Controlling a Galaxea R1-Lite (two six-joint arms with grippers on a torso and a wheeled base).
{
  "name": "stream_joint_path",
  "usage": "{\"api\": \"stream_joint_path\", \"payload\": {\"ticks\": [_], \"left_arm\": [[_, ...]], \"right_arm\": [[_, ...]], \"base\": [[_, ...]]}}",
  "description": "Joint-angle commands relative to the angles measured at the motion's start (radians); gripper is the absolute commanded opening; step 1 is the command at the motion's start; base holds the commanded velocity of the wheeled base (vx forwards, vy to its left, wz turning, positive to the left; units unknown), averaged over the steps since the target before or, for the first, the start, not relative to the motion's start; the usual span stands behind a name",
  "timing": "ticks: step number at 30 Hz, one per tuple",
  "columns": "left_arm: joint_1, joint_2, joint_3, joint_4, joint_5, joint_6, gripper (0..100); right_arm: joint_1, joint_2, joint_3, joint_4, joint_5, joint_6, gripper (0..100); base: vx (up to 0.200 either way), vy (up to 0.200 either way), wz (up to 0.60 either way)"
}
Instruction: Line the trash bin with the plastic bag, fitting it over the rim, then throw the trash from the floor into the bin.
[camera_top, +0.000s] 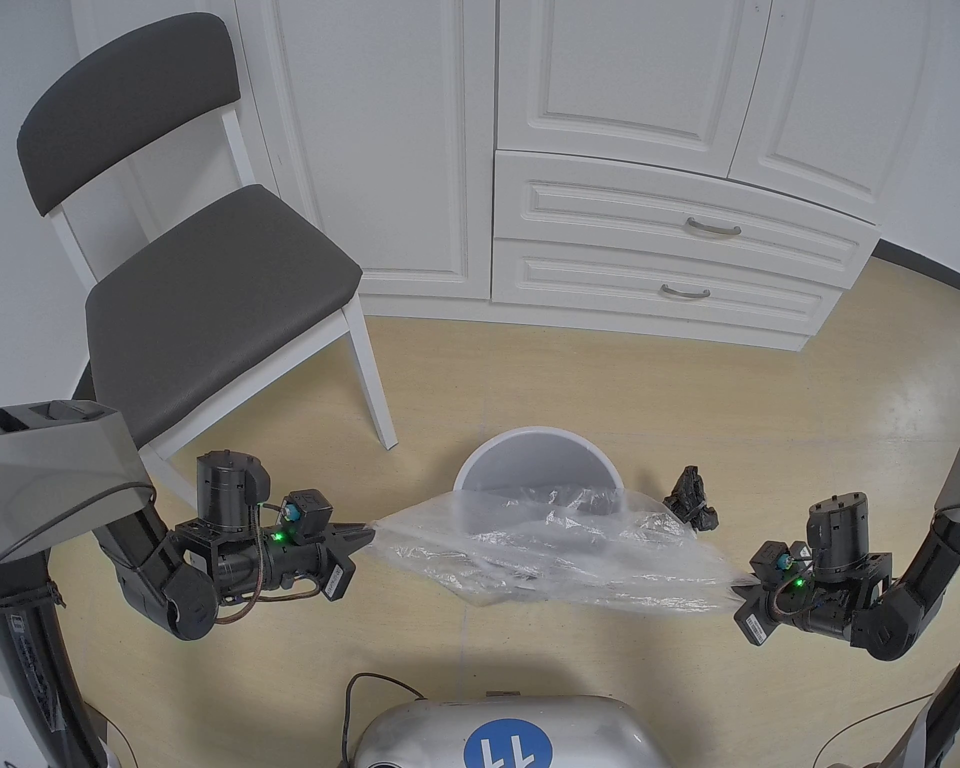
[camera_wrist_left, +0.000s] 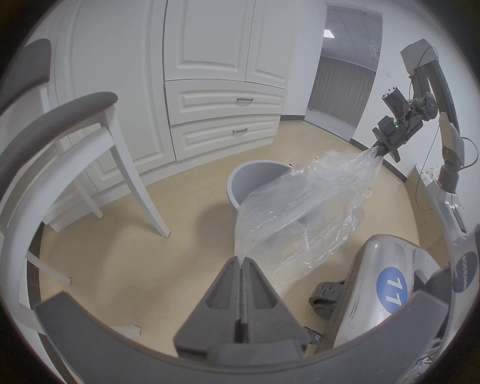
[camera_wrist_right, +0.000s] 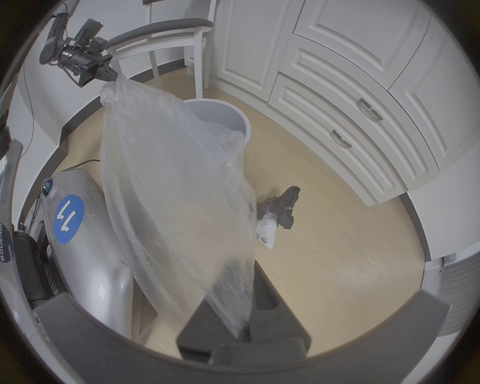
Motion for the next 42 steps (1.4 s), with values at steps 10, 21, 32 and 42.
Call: {"api": "stream_joint_path", "payload": {"ticks": [10, 21, 32, 42], "left_arm": [[-0.013, 0.171, -0.100, -0.020, 0.016, 0.000, 0], [-0.062, 0.292, -0.269, -0.261, 0.217, -0.246, 0], [-0.053, 0.303, -0.218, -0.224, 0.212, -0.181, 0], [-0.031, 0.310, -0.235, -0.180, 0.211, -0.177, 0]], "right_arm": [[0.014, 0.140, -0.067, -0.017, -0.009, 0.020, 0], [0.014, 0.339, -0.131, -0.369, -0.014, 0.157, 0], [-0.011, 0.423, -0.087, -0.446, -0.017, 0.074, 0], [-0.032, 0.465, -0.104, -0.446, -0.017, 0.063, 0]], "base": [[0.000, 0.000, 0.00], [0.000, 0.000, 0.00], [0.000, 0.000, 0.00], [0.000, 0.000, 0.00]]}}
